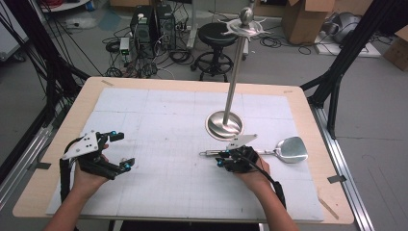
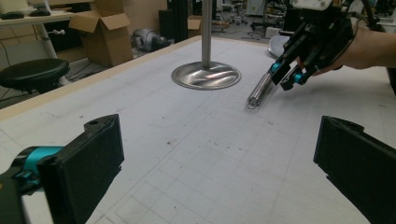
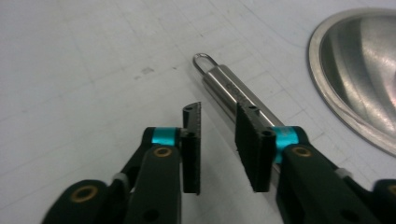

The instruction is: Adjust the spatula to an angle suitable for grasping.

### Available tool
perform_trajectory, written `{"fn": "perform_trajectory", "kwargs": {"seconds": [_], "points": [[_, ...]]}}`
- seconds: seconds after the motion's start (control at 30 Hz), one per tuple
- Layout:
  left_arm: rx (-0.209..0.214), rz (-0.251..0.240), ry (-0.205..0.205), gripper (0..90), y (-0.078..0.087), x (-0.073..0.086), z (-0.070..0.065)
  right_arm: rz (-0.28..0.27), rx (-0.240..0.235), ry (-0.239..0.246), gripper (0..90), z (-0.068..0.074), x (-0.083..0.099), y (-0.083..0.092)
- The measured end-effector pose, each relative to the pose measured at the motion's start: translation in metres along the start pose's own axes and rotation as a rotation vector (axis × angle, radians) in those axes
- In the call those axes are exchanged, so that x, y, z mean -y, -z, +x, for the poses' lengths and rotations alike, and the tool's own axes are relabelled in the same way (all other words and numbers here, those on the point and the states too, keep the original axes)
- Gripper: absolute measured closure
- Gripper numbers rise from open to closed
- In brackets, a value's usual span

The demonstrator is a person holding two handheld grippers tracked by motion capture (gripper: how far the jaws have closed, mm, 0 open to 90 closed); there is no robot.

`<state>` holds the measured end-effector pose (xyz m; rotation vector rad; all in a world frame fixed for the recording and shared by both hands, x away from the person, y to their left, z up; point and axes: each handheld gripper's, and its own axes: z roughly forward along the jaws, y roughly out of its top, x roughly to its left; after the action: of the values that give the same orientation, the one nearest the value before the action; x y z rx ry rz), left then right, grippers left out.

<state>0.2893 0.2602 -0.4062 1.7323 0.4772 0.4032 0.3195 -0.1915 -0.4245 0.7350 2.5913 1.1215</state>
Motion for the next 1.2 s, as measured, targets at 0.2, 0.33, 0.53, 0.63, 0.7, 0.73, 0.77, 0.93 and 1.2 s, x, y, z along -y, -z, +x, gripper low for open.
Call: {"fn": "perform_trajectory", "kwargs": {"seconds": [0.2,0.33,0.53,0.63,0.7,0.73,0.77,0.93,1.2], "points": [[0.004,-0.006,0.002,2.1,0.001,0.0,0.0,-0.12,-0.006,0.043,52.9,0.004,0.003,0.035],[0.007,-0.01,0.001,2.1,0.001,0.0,0.0,-0.173,0.006,0.045,48.0,0.001,0.008,0.048],[0.008,-0.011,0.003,2.1,0.001,-0.001,0.0,-0.253,0.057,0.009,40.9,-0.009,0.011,0.069],[0.008,-0.01,0.003,2.1,0.001,0.0,0.0,-0.263,0.069,0.002,41.0,-0.011,0.011,0.072],[0.008,-0.006,0.003,2.1,0.0,0.0,0.0,-0.264,0.076,-0.002,41.4,-0.012,0.012,0.074],[0.008,-0.006,0.003,2.1,0.0,0.0,0.0,-0.264,0.081,-0.005,41.5,-0.013,0.012,0.074],[0.008,-0.005,0.002,2.1,0.0,0.0,0.0,-0.264,0.081,-0.005,41.5,-0.013,0.012,0.074],[0.007,-0.005,0.004,2.1,0.0,0.0,0.0,-0.268,0.08,-0.003,41.3,-0.013,0.012,0.075],[0.006,-0.003,0.001,2.1,0.0,0.0,0.0,-0.281,0.098,-0.011,40.7,-0.016,0.013,0.08]]}}
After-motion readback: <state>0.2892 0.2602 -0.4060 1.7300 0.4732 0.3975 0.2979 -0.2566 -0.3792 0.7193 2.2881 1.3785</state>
